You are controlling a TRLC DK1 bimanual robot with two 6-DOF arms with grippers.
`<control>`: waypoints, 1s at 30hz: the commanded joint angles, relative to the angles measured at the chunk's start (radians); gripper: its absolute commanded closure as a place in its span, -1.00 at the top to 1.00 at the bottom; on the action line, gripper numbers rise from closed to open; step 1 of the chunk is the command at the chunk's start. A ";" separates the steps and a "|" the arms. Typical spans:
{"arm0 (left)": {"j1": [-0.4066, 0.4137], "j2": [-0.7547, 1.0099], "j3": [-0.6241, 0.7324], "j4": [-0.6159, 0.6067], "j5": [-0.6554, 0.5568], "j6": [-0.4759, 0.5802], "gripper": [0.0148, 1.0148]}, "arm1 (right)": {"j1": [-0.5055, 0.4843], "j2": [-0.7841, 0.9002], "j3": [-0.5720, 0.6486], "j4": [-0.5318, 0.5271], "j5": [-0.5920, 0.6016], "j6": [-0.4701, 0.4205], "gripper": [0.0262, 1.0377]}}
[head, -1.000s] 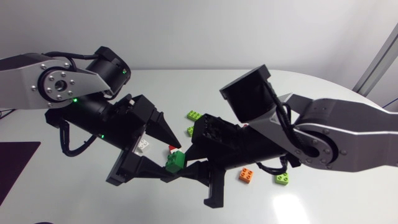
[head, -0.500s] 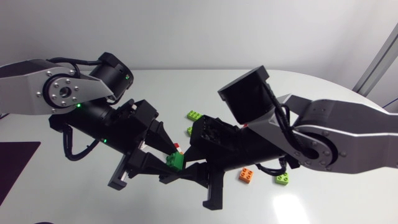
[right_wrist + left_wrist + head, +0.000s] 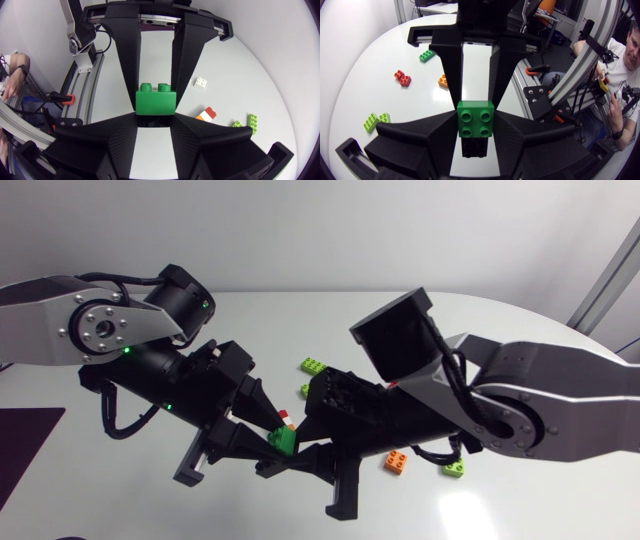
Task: Separate the duplo bricks
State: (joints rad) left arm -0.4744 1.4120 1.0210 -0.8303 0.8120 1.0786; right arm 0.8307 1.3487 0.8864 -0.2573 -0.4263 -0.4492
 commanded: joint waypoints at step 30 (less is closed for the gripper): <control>0.111 0.065 0.022 0.065 -0.070 0.014 -0.39 | -0.031 -0.086 -0.076 -0.013 0.050 -0.032 -0.47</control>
State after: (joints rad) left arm -0.3931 1.4292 1.0492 -0.7910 0.7677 1.0824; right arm 0.8097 1.2846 0.8310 -0.2569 -0.3805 -0.4683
